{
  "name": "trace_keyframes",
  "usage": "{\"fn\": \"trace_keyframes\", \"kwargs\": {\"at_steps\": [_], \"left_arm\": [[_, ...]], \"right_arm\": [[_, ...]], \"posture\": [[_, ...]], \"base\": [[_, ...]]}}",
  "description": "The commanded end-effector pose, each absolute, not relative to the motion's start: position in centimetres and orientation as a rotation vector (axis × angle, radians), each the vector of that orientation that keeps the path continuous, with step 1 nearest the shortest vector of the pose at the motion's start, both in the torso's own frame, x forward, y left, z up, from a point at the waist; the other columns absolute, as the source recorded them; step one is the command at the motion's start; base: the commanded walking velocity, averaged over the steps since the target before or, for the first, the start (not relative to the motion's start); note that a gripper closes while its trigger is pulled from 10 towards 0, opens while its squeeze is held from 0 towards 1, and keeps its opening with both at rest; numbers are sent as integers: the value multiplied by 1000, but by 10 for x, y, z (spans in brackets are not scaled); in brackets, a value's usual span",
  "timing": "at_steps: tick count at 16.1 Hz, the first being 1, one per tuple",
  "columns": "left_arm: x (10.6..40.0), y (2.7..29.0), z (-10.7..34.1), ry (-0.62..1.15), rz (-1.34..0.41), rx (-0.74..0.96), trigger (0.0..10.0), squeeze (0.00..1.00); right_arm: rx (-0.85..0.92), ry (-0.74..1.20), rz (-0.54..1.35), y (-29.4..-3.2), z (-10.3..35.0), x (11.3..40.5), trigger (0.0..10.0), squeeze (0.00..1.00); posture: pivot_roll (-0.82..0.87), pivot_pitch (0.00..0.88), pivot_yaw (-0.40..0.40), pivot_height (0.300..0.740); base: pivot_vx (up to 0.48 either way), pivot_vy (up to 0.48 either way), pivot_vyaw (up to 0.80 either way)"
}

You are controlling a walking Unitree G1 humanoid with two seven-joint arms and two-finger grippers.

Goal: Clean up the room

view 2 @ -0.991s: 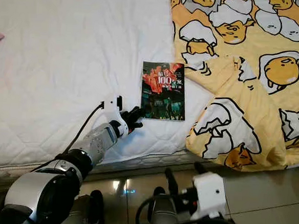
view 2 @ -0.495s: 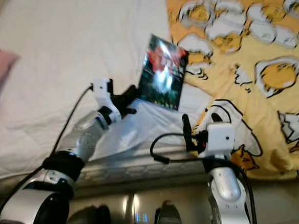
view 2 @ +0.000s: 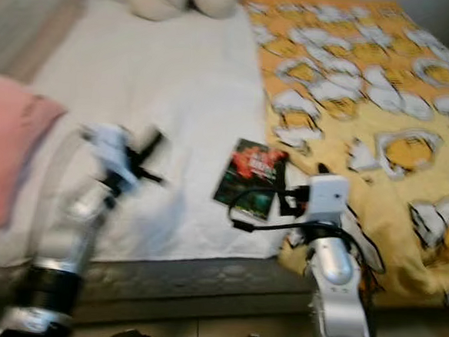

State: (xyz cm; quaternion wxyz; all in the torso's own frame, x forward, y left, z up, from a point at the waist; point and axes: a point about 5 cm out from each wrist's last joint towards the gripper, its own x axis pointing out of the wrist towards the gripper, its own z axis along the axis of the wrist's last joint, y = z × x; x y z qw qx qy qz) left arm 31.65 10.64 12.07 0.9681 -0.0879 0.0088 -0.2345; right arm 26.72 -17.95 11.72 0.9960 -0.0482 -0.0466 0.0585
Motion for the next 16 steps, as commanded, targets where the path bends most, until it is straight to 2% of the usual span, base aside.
{"fn": "trace_keyframes", "kwargs": {"at_steps": [1, 2, 3, 5, 7, 8, 9, 12, 15, 16], "left_arm": [[315, 97, 120, 32, -521, -188, 0, 0], [312, 93, 117, 47, -514, -129, 196, 0], [313, 96, 115, 66, -475, -103, 10000, 0], [315, 100, 118, 53, -453, -68, 10000, 0], [315, 108, 127, -38, -414, 60, 10000, 0], [315, 112, 128, -53, -386, 69, 10000, 0], [314, 121, 126, -46, -325, 63, 10000, 0], [319, 122, 125, -42, -267, 37, 10000, 0], [322, 119, 125, -43, -270, 48, 10000, 0], [321, 112, 125, -56, -309, 99, 10000, 0]], "right_arm": [[-98, -75, 126, -178, 111, 266, 10000, 0], [-98, -75, 123, -180, 110, 266, 10000, 0], [-100, -73, 124, -179, 109, 266, 10000, 0], [-108, -77, 114, -180, 108, 266, 10000, 0], [-116, -86, 102, -180, 109, 263, 10000, 0], [-118, -89, 96, -180, 109, 262, 10000, 0], [-120, -90, 76, -182, 107, 259, 10000, 0], [-134, -82, 85, -179, 104, 259, 10000, 0], [-146, -91, 85, -181, 106, 263, 10000, 0], [-181, -84, 56, -184, 105, 265, 10000, 0]], "posture": [[-147, 0, 48, 736], [-152, 0, 50, 736], [-157, 0, 55, 736], [-165, 0, 63, 736], [-169, 0, 73, 736], [-169, 0, 73, 736], [-167, 0, 71, 736], [-166, 0, 62, 736], [-167, 0, 59, 736], [-167, 0, 55, 736]], "base": [[0, 0, 0], [0, 0, 0], [0, 0, 0], [0, 0, 0], [0, 0, 0], [0, 0, 712], [0, -480, 750], [0, -480, 748], [0, -480, 727], [0, -480, 600]]}}
